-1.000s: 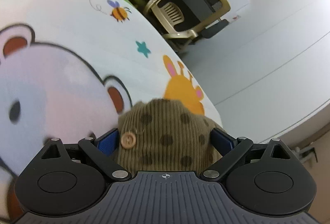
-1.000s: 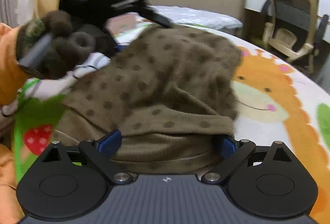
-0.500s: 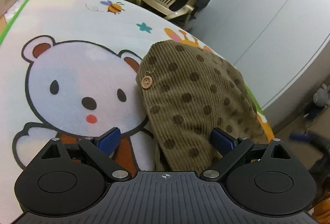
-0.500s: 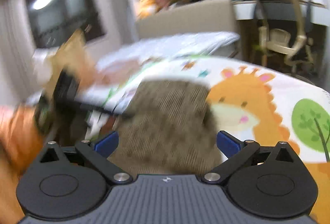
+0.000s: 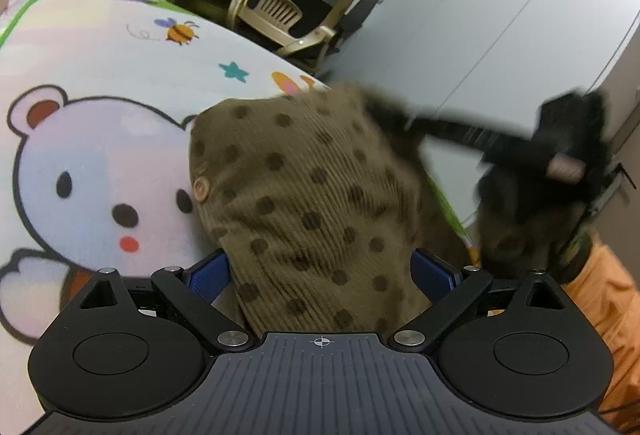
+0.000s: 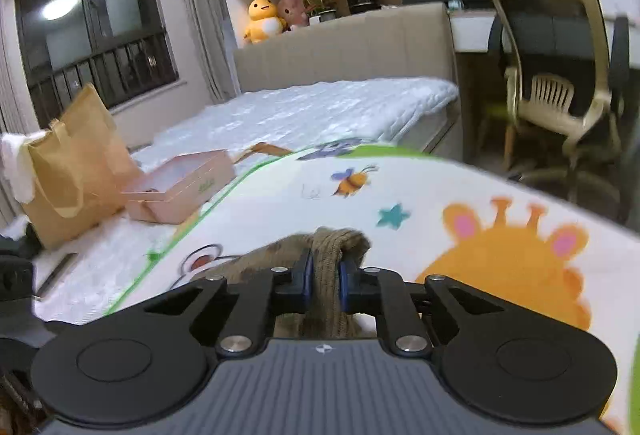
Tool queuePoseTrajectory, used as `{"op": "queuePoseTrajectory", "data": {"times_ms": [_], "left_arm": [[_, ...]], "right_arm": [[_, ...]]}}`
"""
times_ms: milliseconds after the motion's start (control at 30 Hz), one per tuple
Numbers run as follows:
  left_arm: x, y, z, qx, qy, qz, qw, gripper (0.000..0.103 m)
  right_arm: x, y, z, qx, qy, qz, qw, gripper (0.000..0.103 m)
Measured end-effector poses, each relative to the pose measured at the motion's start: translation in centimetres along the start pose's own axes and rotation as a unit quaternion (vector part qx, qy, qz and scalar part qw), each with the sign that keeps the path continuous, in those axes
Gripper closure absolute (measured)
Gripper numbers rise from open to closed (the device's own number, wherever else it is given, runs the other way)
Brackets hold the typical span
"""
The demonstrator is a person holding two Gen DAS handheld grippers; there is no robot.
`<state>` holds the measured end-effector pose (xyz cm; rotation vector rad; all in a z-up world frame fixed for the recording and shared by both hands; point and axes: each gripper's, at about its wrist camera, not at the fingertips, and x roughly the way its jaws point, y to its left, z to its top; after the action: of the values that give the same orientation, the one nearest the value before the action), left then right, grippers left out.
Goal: Fold clothes
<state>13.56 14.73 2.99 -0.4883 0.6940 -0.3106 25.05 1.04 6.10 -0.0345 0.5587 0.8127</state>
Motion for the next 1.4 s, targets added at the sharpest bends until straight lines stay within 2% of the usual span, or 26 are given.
{"op": "queuePoseTrajectory", "data": {"times_ms": [33,100,167,300,367,567,667,733,767,800,833,867,933,1033,1167,1233,1333,1400], "left_arm": [[0.1,0.1,0.1,0.002,-0.001,0.006,1.0000,0.005],[0.1,0.4,0.4,-0.005,-0.006,0.016,0.9998,0.005],[-0.2,0.8,0.9,-0.018,-0.012,0.019,0.9996,0.005],[-0.8,1.2,1.7,-0.040,-0.024,0.009,0.9988,0.005],[-0.3,1.0,2.5,-0.037,-0.023,0.006,0.9990,0.005],[3.5,1.0,5.4,0.011,-0.026,0.047,0.9985,0.004],[5.4,2.2,7.4,-0.004,-0.021,0.041,0.9989,0.004],[6.1,2.3,8.3,0.006,-0.031,0.059,0.9977,0.004],[6.4,2.4,8.8,0.011,-0.036,0.069,0.9969,0.005],[6.2,2.4,9.0,0.009,-0.038,0.073,0.9966,0.005],[5.9,2.4,9.1,0.007,-0.040,0.076,0.9963,0.005],[5.0,2.4,8.9,0.000,-0.040,0.067,0.9969,0.005],[2.6,1.9,7.7,0.007,-0.042,0.051,0.9978,0.005],[-1.6,0.5,4.6,0.055,-0.047,0.042,0.9965,0.005],[-5.1,-1.5,-0.4,0.127,-0.014,0.038,0.9911,0.005],[-5.9,-1.4,-2.3,0.115,0.003,0.035,0.9928,0.005],[-5.9,0.6,-3.7,0.013,0.026,-0.005,0.9996,0.007],[-5.4,2.0,-4.3,-0.038,0.027,-0.013,0.9988,0.016]], "right_arm": [[0.8,-0.3,0.1,-0.012,0.006,-0.022,1.000,0.091],[3.2,-1.8,-1.5,-0.018,0.050,-0.078,0.996,0.091],[4.5,-3.4,-3.9,0.000,0.090,-0.102,0.991,0.090],[2.7,-4.8,-7.2,-0.010,0.095,-0.127,0.987,0.088],[1.0,-5.0,-8.2,-0.005,0.095,-0.120,0.988,0.080],[-3.9,-2.2,-11.5,-0.003,0.096,-0.075,0.993,0.080],[-5.9,0.2,-12.4,-0.005,0.097,-0.053,0.994,0.080],[-6.3,1.5,-12.6,-0.011,0.103,-0.030,0.994,0.080],[-6.8,2.1,-12.8,-0.030,0.104,-0.032,0.994,0.079],[-7.2,2.7,-12.9,-0.048,0.105,-0.034,0.993,0.073],[-7.8,3.1,-13.0,-0.072,0.096,-0.053,0.991,0.069],[-8.5,3.5,-13.1,-0.095,0.087,-0.072,0.989,0.062],[-10.1,4.3,-13.2,-0.134,0.063,-0.100,0.984,0.061],[-12.0,5.8,-12.8,-0.146,0.034,-0.081,0.985,0.062],[-11.7,8.5,-13.6,-0.180,0.038,-0.047,0.982,0.062],[-11.0,8.9,-14.1,-0.185,0.045,-0.050,0.980,0.062],[-10.5,9.3,-15.3,-0.193,0.053,-0.072,0.977,0.061],[-10.4,9.7,-16.2,-0.211,0.058,-0.098,0.971,0.061]]}}
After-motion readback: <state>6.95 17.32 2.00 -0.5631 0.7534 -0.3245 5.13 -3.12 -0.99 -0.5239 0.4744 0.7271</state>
